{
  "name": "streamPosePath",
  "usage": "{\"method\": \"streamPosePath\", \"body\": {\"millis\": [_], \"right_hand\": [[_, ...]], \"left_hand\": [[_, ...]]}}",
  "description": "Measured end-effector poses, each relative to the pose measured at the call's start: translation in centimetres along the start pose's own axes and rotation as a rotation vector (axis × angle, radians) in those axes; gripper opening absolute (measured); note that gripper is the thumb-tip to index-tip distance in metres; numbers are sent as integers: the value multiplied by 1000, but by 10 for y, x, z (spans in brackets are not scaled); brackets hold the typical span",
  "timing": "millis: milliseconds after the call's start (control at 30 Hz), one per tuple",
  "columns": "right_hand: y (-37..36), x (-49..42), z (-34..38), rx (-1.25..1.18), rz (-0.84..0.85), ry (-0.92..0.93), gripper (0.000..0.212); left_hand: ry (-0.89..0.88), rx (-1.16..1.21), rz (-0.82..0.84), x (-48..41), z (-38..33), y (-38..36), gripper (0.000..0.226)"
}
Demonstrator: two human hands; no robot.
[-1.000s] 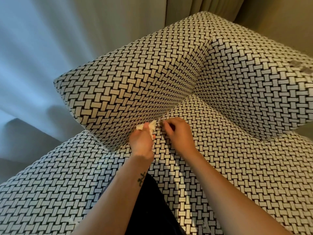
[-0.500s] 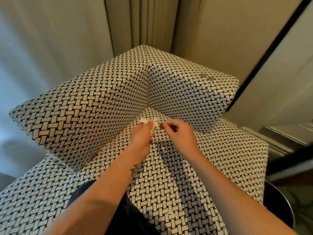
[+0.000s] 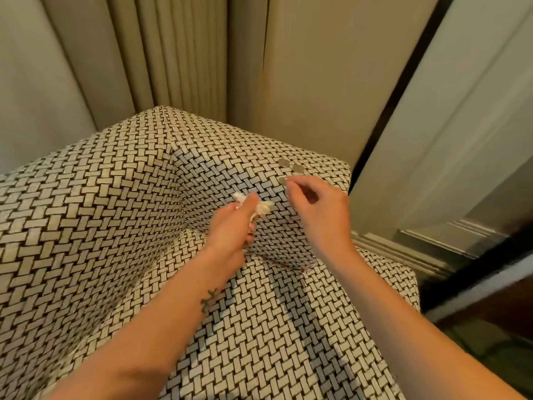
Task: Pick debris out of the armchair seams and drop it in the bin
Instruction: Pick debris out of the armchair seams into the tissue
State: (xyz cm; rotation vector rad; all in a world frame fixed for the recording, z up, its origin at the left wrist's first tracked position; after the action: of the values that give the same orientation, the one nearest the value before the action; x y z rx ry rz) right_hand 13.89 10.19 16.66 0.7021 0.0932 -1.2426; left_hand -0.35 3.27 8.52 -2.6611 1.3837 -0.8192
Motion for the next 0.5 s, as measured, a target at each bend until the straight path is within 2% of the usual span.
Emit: {"method": "streamPosePath", "body": {"millis": [167,300,500], "right_hand": [[9,-43,-6,206,-104,161,20],[6,-60,-22,436,-45,214,21],[0,-63,-26,539,-9,255,21]], "left_hand": [[-20,-8,18,-29,-29,-34,29],[2,-13,3,-37,-33,-47,24],[-28,-22,-60,-36,-34,-48,23]]}}
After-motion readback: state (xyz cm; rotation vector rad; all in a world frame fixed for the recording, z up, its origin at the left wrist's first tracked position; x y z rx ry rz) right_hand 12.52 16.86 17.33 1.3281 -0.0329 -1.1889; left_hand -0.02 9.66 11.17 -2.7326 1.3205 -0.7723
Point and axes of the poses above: each hand's wrist, its own x-axis away from the middle knuckle, its own y-axis out of the back of the hand, z = x × y, the point moved 7 cm from there along -x, towards the middle knuckle, and after that the axes turned 3 degrees about y, right-handed, at the moved point
